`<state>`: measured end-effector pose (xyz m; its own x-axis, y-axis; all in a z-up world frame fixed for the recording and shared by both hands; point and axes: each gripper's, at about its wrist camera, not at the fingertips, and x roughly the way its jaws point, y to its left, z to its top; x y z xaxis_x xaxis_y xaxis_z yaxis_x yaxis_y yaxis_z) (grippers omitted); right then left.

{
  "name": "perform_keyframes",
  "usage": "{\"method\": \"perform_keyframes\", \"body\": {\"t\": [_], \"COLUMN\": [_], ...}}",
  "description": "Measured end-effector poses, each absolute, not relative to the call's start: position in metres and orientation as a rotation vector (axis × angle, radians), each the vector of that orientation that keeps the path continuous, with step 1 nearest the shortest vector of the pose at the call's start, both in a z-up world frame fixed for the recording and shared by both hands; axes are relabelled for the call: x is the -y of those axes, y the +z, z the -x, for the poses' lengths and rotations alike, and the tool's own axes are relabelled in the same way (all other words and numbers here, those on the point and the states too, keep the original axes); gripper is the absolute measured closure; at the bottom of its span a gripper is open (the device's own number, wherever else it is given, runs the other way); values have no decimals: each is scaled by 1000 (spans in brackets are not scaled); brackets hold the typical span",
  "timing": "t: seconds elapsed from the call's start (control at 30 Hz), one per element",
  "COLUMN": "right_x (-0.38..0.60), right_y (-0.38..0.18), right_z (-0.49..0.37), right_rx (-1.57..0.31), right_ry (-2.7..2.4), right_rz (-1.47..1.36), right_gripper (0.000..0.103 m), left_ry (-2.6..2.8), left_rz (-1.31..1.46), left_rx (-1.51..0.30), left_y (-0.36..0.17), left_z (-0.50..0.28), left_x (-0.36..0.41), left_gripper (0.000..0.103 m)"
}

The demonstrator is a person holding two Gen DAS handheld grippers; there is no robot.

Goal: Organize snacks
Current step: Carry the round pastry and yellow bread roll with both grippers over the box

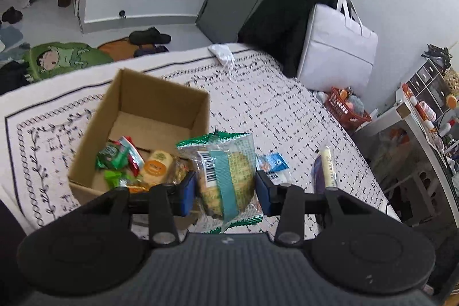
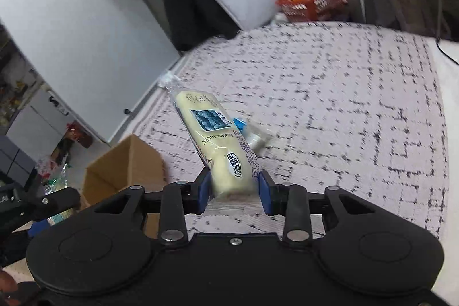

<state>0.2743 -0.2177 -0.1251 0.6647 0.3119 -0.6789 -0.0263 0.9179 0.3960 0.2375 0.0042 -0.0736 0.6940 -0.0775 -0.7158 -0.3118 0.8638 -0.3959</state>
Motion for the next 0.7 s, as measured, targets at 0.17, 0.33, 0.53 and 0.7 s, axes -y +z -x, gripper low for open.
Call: {"method": "perform_keyframes", "body": {"t": [0.17,0.33,0.53,0.7], "right_x": [207,192,169,151], "right_y": [-112,-103,-96,-97], "right_z": [-271,-268,-264,-267], "right_rx": [-796,-779,-774,-781], "right_ry": [259,307,377,413], "right_rz": [-362,-338,-326,-329], "right_gripper": [68,68,68,68], "left_ry": [149,157,190,226], "left_rz": [508,501,517,536], "left_rx": [-773,-753,-734,-727], "left_y": [-60,-52,-47,-49], "left_z": [-231,-228,-229,-233], "left_x": [-13,-27,-54,-78], "left_gripper": [60,60,60,60]}}
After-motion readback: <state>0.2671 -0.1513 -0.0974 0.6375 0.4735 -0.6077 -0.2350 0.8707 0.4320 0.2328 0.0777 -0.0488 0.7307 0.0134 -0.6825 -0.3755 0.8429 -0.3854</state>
